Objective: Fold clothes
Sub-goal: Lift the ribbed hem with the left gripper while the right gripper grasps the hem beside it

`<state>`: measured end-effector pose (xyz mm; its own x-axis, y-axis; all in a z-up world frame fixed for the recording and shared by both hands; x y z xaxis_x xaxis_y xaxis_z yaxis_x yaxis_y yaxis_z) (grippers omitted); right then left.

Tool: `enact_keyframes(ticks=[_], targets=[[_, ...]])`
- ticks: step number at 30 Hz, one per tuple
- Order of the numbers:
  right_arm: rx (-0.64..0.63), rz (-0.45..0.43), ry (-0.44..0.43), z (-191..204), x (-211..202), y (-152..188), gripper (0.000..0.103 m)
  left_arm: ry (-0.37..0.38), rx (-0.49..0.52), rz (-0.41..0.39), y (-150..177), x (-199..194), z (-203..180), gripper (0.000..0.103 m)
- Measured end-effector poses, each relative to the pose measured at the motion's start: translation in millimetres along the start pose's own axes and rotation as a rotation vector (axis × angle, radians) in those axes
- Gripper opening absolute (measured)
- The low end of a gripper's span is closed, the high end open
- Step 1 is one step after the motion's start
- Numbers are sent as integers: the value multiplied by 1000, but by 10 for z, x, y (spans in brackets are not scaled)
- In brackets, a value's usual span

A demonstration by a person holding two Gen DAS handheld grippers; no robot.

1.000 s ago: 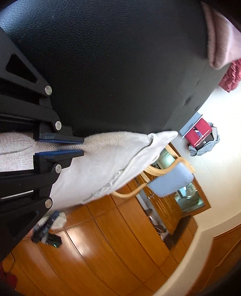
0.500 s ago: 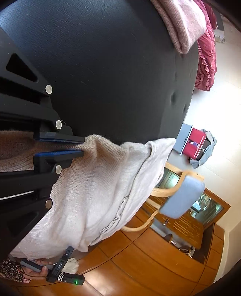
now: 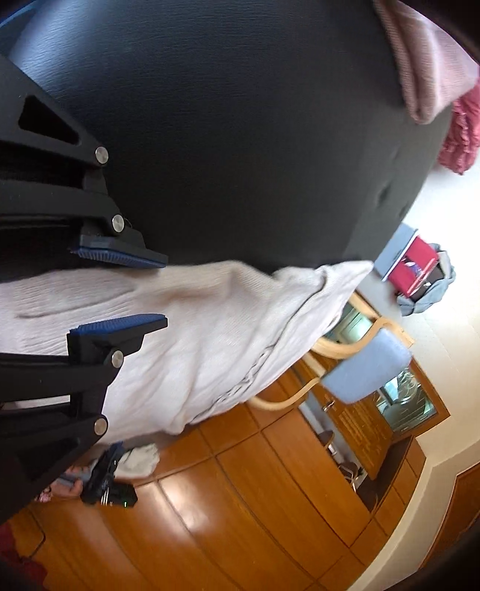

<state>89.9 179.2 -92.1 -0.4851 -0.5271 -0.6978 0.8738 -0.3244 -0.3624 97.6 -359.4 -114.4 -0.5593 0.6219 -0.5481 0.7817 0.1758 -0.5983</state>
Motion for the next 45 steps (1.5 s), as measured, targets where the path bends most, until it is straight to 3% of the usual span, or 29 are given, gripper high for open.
enact_keyframes(ticks=[9, 14, 22, 25, 29, 30, 31, 33, 37, 40, 45], targets=[[118, 142, -291, 163, 57, 381, 46, 151, 22, 92, 267, 81, -337, 27], [112, 195, -340, 339, 147, 457, 46, 197, -3, 120, 335, 63, -373, 27], [110, 312, -339, 341, 114, 651, 46, 305, -128, 144, 407, 36, -297, 27], [148, 310, -362, 412, 197, 628, 46, 279, -106, 156, 369, 103, -352, 27], [114, 301, -328, 577, 350, 602, 45, 232, -60, 162, 341, 162, -425, 27], [101, 293, -309, 579, 367, 607, 38, 219, -50, 159, 341, 170, -429, 25], [89, 285, -290, 582, 384, 613, 24, 205, -41, 152, 346, 173, -424, 22], [80, 270, -275, 559, 402, 612, 11, 174, -19, 140, 355, 178, -406, 10], [88, 253, -308, 530, 346, 599, 10, 144, 52, 104, 351, 144, -472, 8], [109, 245, -375, 548, 275, 603, 10, 177, 88, 73, 345, 92, -562, 7], [86, 215, -505, 612, 38, 672, 10, 313, 86, 17, 364, -64, -807, 7]])
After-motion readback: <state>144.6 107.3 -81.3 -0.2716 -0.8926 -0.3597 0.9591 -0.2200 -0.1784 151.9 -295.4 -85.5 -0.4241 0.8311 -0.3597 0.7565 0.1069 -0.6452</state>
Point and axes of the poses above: each gripper's, at about its wrist camera, not at the fingertips, and x roughly the way its jaws point, z to its left, y to its underside, the point moved 9 cm from there along x, roughly the way its jaws point, and after that the axes turned 13 degrees about x, right-handed, at the moved point
